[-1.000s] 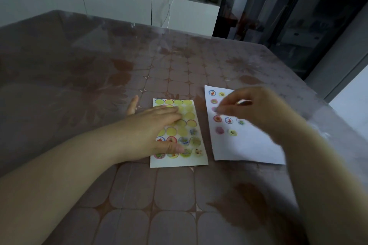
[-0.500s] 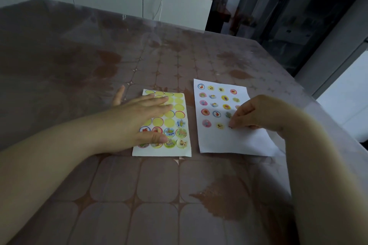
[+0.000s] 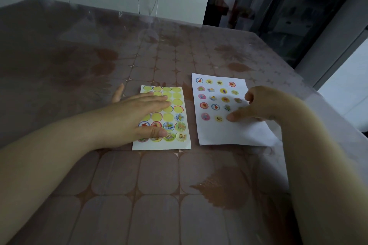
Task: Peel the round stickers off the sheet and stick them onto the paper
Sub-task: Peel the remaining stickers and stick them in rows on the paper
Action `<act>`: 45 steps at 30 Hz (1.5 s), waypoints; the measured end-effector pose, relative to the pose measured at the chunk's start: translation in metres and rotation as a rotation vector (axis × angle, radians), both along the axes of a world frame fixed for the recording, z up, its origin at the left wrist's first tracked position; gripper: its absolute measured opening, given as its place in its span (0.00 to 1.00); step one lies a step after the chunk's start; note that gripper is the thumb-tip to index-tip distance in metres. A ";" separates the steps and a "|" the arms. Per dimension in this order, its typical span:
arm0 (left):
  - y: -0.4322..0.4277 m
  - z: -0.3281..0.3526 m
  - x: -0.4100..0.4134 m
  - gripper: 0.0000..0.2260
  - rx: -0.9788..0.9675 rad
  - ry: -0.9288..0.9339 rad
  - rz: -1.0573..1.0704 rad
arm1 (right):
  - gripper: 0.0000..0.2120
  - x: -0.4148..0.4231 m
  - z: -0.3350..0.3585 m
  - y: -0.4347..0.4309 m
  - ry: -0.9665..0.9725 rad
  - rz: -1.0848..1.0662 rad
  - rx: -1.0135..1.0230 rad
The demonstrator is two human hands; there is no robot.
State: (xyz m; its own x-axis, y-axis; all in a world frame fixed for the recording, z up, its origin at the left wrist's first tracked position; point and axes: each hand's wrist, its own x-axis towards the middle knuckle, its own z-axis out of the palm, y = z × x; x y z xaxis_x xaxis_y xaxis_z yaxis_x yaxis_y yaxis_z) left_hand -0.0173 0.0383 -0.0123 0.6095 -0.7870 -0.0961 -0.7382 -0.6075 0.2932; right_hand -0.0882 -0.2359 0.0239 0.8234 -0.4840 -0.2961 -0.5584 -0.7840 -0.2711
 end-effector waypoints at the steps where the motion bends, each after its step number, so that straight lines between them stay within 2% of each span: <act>1: 0.000 0.000 0.000 0.53 -0.001 0.003 -0.003 | 0.39 -0.001 0.001 0.001 -0.004 0.011 -0.009; 3: 0.000 0.000 -0.001 0.51 0.000 0.008 -0.009 | 0.29 -0.004 0.002 0.005 -0.054 0.066 0.007; 6: 0.000 0.002 -0.003 0.46 -0.001 0.030 0.005 | 0.10 -0.004 0.004 0.018 -0.251 0.288 0.063; 10: -0.001 0.005 -0.005 0.45 -0.011 0.035 0.029 | 0.06 0.001 -0.001 0.058 -0.411 0.494 0.133; 14: -0.001 0.005 -0.006 0.45 0.003 0.018 0.030 | 0.09 0.005 -0.018 0.080 -0.459 0.536 0.116; 18: -0.001 0.004 -0.005 0.43 0.024 0.026 0.034 | 0.07 0.008 -0.020 0.087 -0.444 0.584 0.109; 27: -0.001 0.003 -0.004 0.30 0.075 0.045 0.040 | 0.04 0.010 -0.025 0.082 -0.474 0.534 0.212; 30: -0.001 0.003 -0.004 0.34 0.076 0.071 0.043 | 0.06 0.011 -0.025 0.080 -0.485 0.483 0.278; 34: 0.000 0.004 -0.004 0.35 0.071 0.061 0.039 | 0.02 0.003 -0.001 0.049 -0.481 0.350 0.283; 37: 0.001 0.003 -0.003 0.35 0.059 0.047 0.032 | 0.03 -0.012 0.014 -0.001 -0.348 0.159 0.274; 40: 0.001 0.000 -0.001 0.41 0.006 0.033 0.003 | 0.07 -0.021 0.011 -0.030 -0.175 0.013 0.277; 45: -0.001 -0.002 0.000 0.41 -0.014 0.025 -0.009 | 0.05 -0.019 0.005 -0.035 -0.112 0.029 0.281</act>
